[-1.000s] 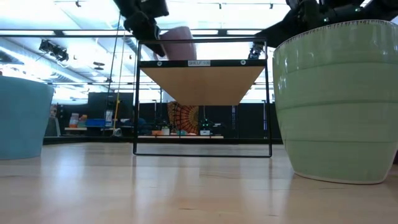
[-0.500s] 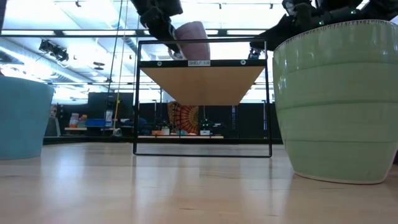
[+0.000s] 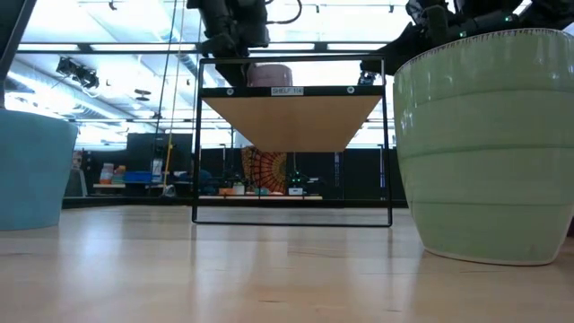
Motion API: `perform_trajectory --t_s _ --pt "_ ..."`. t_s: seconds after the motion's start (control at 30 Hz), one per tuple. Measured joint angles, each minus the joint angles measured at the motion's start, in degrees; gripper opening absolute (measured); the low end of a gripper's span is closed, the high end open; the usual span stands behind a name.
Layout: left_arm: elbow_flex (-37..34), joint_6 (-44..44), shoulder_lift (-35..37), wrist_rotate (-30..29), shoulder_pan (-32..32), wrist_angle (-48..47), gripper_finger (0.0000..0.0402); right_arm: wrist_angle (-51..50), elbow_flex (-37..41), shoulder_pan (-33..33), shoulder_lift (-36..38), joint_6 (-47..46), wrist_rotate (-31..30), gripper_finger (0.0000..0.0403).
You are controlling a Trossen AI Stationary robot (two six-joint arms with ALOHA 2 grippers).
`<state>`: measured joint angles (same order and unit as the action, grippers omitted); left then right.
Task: Place coffee mugs
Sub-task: Put the purple mug on the shelf
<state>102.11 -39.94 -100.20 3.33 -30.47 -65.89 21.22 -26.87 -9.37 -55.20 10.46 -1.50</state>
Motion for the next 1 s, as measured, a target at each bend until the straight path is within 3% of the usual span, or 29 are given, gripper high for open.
perform_trajectory --t_s 0.77,1.0 --pt "-0.42 -0.48 -0.37 -1.97 -0.6 -2.14 0.0061 2.34 0.02 0.0 0.02 -0.04 1.31 0.0169" --pt "-0.41 0.02 -1.98 -2.14 -0.54 -1.84 0.0097 2.15 0.02 0.0 0.02 -0.05 1.54 0.0169"
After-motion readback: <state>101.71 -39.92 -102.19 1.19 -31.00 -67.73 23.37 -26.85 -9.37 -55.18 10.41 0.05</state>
